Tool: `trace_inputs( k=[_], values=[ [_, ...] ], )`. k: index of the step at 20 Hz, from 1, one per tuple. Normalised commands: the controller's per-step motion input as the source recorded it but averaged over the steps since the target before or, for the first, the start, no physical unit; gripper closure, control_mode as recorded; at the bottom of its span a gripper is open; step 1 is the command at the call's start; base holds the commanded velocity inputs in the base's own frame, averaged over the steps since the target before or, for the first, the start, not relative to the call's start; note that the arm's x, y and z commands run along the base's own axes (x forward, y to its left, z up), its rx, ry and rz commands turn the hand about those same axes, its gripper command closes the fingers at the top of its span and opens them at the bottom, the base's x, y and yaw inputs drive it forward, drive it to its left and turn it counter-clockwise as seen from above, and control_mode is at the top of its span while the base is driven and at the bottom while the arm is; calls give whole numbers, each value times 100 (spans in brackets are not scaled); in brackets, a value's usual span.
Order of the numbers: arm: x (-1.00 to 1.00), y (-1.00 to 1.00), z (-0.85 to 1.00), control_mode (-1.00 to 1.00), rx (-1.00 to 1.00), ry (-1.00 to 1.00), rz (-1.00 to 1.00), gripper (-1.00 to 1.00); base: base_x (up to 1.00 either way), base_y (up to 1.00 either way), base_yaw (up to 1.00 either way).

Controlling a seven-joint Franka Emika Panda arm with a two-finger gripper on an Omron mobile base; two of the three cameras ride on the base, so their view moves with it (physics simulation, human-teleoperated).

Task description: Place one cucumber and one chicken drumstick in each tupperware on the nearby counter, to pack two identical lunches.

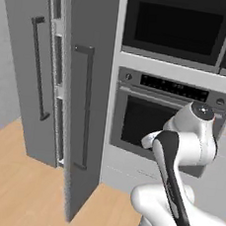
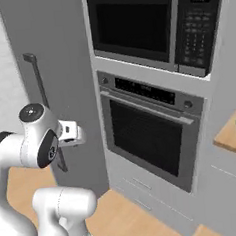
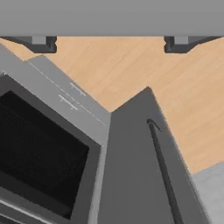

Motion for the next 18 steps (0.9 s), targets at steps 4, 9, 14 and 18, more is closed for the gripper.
trace_inputs(
  k=[4,9,14,18],
  values=[
    [0,0,0,100,0,0,0,-100,1,100,63],
    [0,0,0,100,0,0,0,-100,1,100,50],
    [0,0,0,100,0,0,0,-100,41,100,35],
    [0,0,0,100,0,0,0,-100,82,91,-4]
  ],
)
